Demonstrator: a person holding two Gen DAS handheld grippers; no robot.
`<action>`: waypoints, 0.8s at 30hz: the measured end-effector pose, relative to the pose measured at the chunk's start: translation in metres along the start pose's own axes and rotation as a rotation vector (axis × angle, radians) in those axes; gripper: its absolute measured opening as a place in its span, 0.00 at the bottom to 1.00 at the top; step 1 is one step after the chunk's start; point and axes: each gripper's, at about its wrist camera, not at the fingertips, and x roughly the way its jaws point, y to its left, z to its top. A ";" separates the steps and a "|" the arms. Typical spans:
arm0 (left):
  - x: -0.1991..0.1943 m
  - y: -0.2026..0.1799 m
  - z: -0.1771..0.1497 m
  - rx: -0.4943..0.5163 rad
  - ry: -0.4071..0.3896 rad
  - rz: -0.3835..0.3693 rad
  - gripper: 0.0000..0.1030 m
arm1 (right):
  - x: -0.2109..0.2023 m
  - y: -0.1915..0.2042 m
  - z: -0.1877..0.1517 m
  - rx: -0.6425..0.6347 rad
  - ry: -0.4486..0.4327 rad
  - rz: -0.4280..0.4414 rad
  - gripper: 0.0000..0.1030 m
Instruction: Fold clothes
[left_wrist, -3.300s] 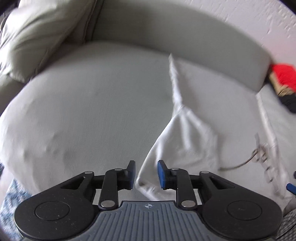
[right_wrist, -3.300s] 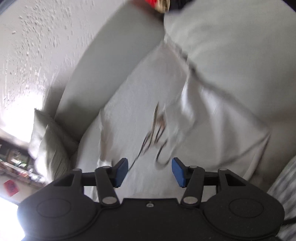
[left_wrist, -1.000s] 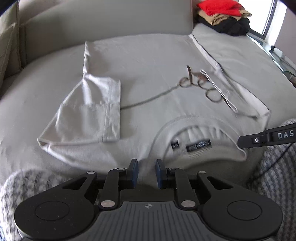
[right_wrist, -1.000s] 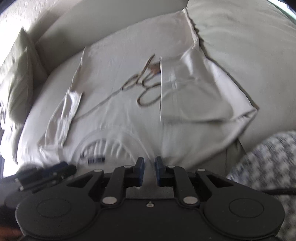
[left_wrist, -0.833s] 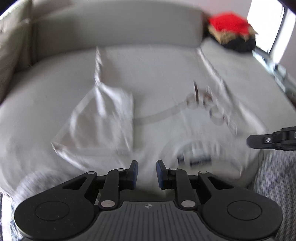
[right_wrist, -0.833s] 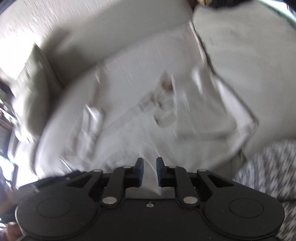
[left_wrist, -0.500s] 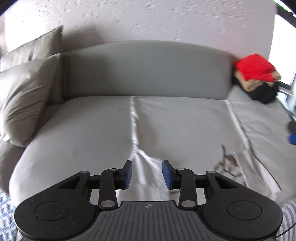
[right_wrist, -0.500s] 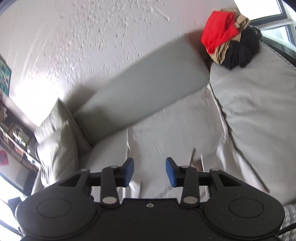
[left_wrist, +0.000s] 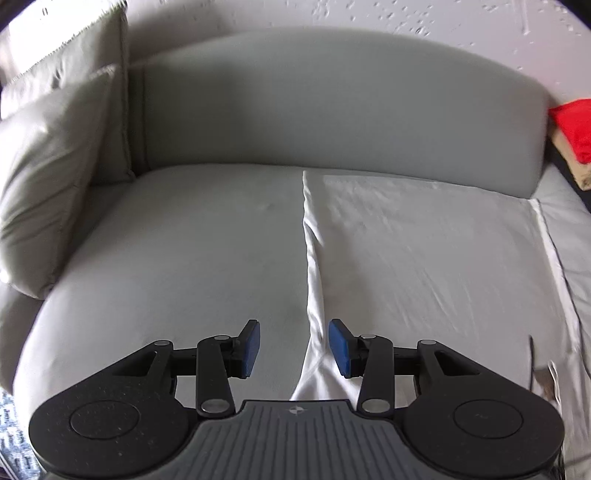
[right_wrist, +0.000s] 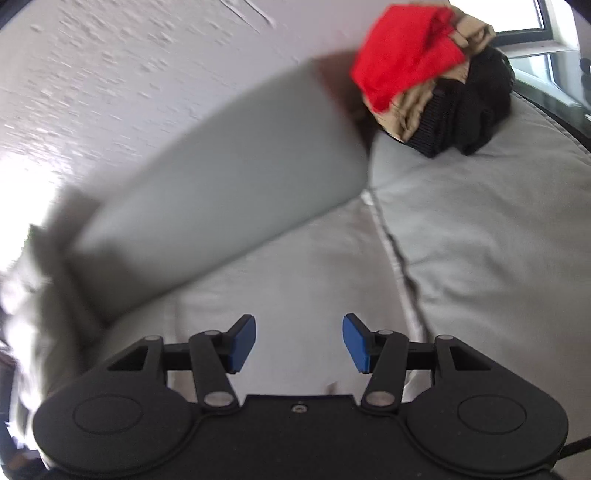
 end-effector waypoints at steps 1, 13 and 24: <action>0.011 0.002 0.004 -0.005 0.000 -0.015 0.40 | 0.014 -0.006 0.005 0.003 0.012 -0.025 0.50; 0.137 0.034 0.060 -0.094 -0.050 -0.142 0.31 | 0.131 -0.075 0.063 0.052 -0.029 0.002 0.44; 0.209 0.042 0.109 -0.145 -0.029 -0.247 0.32 | 0.197 -0.084 0.114 -0.006 -0.051 -0.018 0.40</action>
